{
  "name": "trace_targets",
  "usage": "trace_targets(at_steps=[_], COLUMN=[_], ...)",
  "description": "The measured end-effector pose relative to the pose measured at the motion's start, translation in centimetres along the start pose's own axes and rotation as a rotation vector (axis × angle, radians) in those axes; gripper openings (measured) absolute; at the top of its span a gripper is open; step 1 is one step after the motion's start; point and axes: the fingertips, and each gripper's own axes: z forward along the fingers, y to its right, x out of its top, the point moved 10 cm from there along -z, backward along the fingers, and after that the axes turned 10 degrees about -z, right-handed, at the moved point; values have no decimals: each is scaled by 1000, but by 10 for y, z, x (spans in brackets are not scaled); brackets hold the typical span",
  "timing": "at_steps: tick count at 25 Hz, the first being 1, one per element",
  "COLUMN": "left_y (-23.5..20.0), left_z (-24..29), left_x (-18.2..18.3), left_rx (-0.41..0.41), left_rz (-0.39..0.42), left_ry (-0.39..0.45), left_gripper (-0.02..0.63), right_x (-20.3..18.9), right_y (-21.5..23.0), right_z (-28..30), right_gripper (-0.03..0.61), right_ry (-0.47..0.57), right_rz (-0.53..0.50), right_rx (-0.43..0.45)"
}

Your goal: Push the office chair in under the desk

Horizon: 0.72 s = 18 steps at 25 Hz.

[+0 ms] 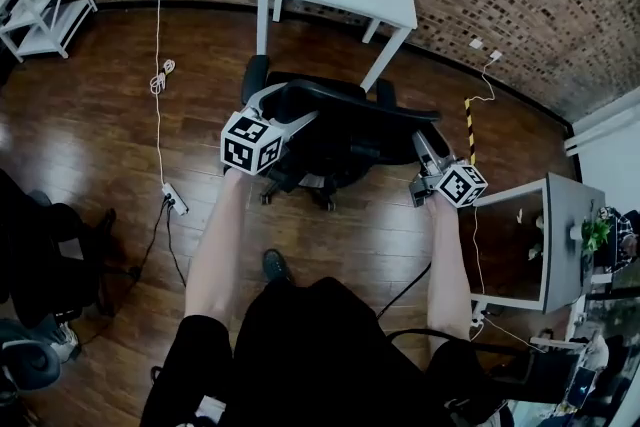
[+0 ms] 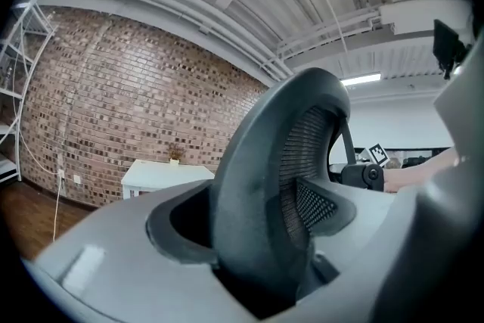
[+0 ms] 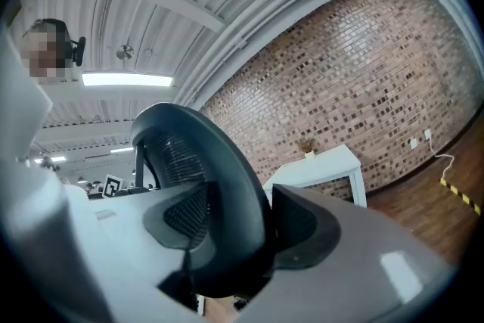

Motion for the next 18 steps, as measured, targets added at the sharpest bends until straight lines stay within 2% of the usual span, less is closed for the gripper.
trace_targets(at_steps=[4, 10, 15, 18], left_y=[-25, -42, -51, -61], left_z=[18, 49, 83, 106], left_x=[-2, 13, -10, -9], left_rx=[-17, 6, 14, 19], left_rz=[-7, -11, 6, 14], left_ry=[-6, 8, 17, 16], left_gripper=[434, 434, 434, 436], right_x=[-10, 3, -9, -4], right_y=[12, 44, 77, 95], right_z=[19, 49, 52, 63], right_gripper=[259, 255, 252, 255], right_ry=[12, 23, 37, 57], right_rz=[-22, -38, -52, -41], right_rx=[-38, -3, 5, -1])
